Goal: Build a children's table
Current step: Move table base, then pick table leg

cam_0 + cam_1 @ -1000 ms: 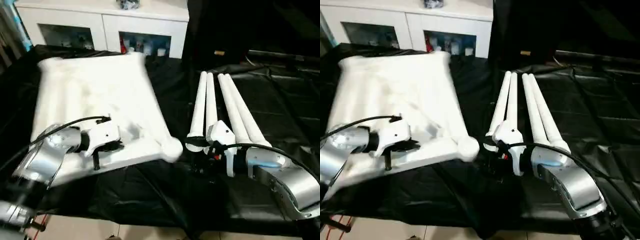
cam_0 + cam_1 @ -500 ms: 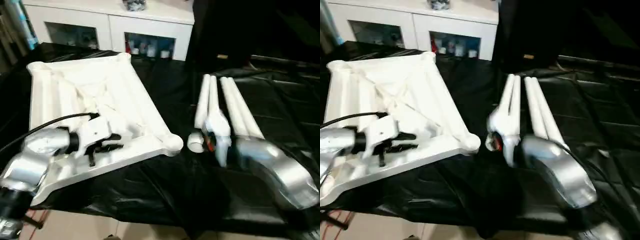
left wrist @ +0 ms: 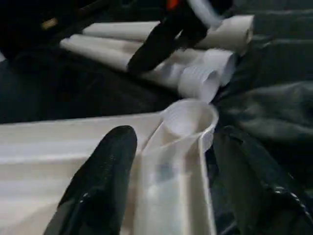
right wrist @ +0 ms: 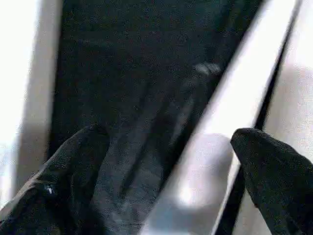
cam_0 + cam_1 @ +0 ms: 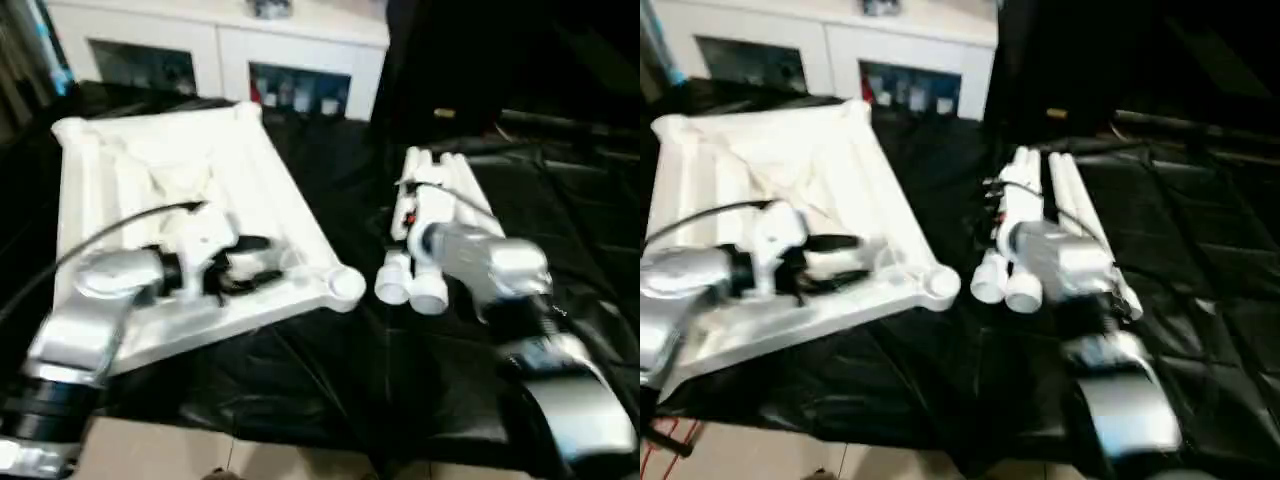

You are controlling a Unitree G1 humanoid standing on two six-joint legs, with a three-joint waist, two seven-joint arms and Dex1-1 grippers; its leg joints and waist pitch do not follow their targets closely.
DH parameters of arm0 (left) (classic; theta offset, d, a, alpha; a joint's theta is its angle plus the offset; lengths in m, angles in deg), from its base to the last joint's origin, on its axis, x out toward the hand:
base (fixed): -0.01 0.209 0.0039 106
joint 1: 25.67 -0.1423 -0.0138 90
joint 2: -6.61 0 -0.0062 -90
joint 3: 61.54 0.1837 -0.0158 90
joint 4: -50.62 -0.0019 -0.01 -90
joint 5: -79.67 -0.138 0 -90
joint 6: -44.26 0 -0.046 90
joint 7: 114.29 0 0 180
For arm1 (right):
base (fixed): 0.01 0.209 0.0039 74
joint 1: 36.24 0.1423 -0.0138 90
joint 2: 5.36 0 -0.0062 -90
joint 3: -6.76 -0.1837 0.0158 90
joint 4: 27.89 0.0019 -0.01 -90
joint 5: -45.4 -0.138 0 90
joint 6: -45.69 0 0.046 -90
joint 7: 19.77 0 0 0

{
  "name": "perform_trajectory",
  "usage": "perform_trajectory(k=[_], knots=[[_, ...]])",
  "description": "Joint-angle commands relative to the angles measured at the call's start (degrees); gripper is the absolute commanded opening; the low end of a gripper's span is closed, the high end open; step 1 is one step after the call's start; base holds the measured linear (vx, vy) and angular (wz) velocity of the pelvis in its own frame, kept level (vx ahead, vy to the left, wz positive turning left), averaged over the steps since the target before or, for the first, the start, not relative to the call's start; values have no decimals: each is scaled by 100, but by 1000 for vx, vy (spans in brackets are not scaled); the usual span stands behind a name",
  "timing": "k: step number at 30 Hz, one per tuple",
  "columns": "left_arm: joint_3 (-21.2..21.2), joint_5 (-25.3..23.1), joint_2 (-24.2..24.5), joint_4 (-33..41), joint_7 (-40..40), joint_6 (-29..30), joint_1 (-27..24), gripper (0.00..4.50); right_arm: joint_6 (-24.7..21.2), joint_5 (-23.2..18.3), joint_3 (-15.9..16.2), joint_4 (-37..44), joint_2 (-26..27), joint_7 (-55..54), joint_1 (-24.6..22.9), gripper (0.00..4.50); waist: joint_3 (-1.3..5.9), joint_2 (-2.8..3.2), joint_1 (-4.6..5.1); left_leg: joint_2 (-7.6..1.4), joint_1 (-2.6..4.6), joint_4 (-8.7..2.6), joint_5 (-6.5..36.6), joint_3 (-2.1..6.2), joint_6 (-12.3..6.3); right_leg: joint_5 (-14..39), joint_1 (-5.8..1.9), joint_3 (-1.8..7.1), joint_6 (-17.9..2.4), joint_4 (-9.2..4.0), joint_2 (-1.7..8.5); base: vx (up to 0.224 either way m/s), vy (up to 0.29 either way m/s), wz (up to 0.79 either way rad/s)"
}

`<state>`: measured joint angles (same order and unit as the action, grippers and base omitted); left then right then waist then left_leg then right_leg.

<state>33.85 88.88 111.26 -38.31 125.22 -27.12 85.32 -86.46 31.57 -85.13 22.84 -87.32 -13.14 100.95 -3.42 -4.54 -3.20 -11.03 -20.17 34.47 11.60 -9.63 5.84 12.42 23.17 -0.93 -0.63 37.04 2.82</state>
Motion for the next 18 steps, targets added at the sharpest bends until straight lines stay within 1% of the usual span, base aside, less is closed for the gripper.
perform_trajectory(k=[1, 2, 4, 5, 6, 8, 9, 12, 15, 17, 18], knots=[[34, -57, 41, 128, -55, 26, 76, 324, 59, 60, -151, -287, -16, -164, 185, 450, 396, 72, -13, -108, 2, -377, 163, -30, 155, -397, -352, 217, -1166, -314, 346, 0, 0, 0], [47, -82, 50, 139, -76, 11, 73, 334, 90, 67, -161, -377, -7, -178, 224, 450, 400, 83, -7, -114, 14, -375, 185, -31, 148, -381, -344, 214, -1134, -317, 348, 0, 0, 0], [85, -88, 80, 198, -58, 97, 61, 351, 195, 30, -219, -646, 28, -186, 339, 450, 397, 91, -1, -113, 12, -378, 223, -30, 159, -324, -339, 211, -1132, -317, 343, 0, 0, 0], [100, -69, 86, 230, -33, 137, 49, 351, 258, 11, -237, -720, 41, -166, 361, 450, 394, 95, -4, -122, 17, -378, 276, -33, 172, -271, -329, 211, -1137, -318, 353, 0, 0, 0], [110, -50, 91, 260, -31, 174, 41, 351, 284, -13, -265, -822, 55, -155, 402, 450, 400, 128, -14, -122, 21, -374, 246, -30, 176, -341, -335, 213, -1139, -307, 353, 0, 0, 0], [150, -31, 108, 319, -64, 220, 31, 351, 347, -4, -329, -1108, 95, -102, 504, 450, 405, 113, -9, -119, 15, -372, 224, -33, 163, -435, -336, 210, -1177, -303, 347, 0, 0, 0], [169, -21, 117, 340, -75, 245, 35, 351, 347, 5, -352, -1249, 107, -109, 550, 450, 399, 125, -7, -113, 9, -373, 224, -30, 166, -434, -339, 208, -1179, -302, 339, 0, 0, 0], [199, 2, 128, 362, -67, 293, 56, 351, 279, -18, -405, -1464, 116, -127, 619, 450, 398, 129, -6, -119, 21, -376, 309, -31, 190, -343, -330, 204, -1197, -306, 341, 0, 0, 0], [256, 42, 159, 391, 17, 404, 88, 351, 85, 4, -440, -1837, 86, -179, 765, 450, 396, 121, -6, -111, 17, -375, 348, -34, 193, -286, -336, 207, -1198, -314, 339, 0, 0, 0], [285, 49, 181, 396, 61, 465, 97, 351, 57, -22, -489, -1933, 86, -223, 804, 450, 405, 128, -5, -116, 15, -373, 309, -31, 200, -326, -335, 205, -1208, -304, 345, 0, 0, 0], [311, 60, 202, 415, 102, 512, 98, 351, 56, -27, -535, -2031, 82, -274, 842, 450, 414, 127, -9, -113, 18, -364, 238, -35, 179, -461, -336, 205, -1230, -293, 339, 0, 0, 0]])
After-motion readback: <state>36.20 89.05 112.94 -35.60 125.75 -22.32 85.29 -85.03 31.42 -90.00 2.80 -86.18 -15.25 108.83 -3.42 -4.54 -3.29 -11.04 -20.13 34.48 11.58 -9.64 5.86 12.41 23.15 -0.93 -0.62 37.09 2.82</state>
